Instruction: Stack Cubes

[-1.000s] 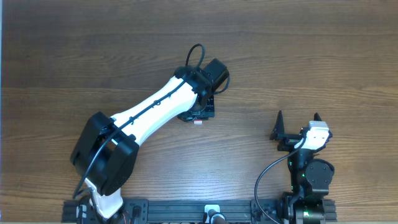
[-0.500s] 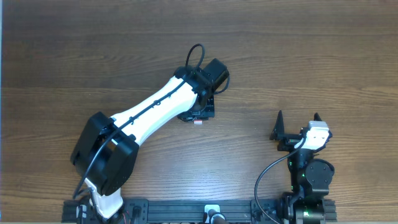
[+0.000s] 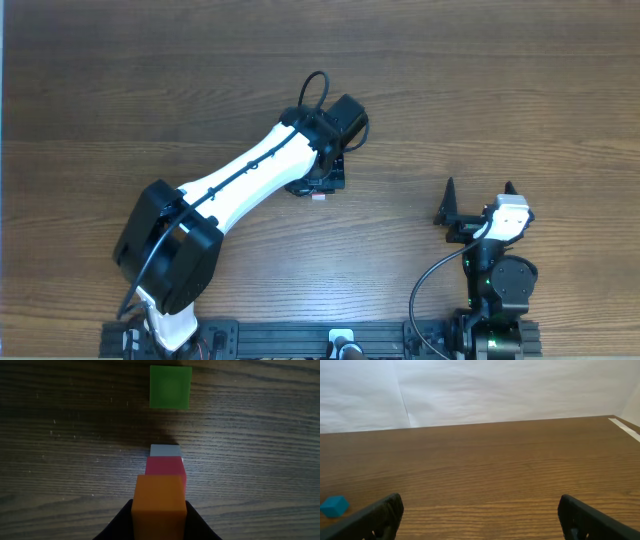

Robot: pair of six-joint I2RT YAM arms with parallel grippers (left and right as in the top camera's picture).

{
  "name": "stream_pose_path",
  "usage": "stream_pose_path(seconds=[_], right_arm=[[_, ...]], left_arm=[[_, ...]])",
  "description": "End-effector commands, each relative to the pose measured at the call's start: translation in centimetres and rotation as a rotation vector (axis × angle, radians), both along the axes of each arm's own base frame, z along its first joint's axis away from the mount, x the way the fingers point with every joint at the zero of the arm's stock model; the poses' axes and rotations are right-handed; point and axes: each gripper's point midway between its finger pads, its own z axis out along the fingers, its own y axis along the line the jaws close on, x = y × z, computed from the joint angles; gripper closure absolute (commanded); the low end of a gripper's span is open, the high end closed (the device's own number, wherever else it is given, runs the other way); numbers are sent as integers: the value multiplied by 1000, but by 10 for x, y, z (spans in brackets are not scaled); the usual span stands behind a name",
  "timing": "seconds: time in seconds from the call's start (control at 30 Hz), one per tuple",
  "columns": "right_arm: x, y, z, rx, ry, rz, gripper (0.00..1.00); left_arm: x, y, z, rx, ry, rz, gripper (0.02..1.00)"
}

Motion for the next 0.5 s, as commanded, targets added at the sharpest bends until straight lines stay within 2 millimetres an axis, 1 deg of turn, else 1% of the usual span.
stream_pose_path(seconds=[0.03,0.5], right_arm=[[0,0,-4,6,10,-1,7],[0,0,-4,6,11,-1,7]], left_arm=[[5,-3,16,-36,-33,-7,978],[8,-5,16,-45,-44,-10,976]])
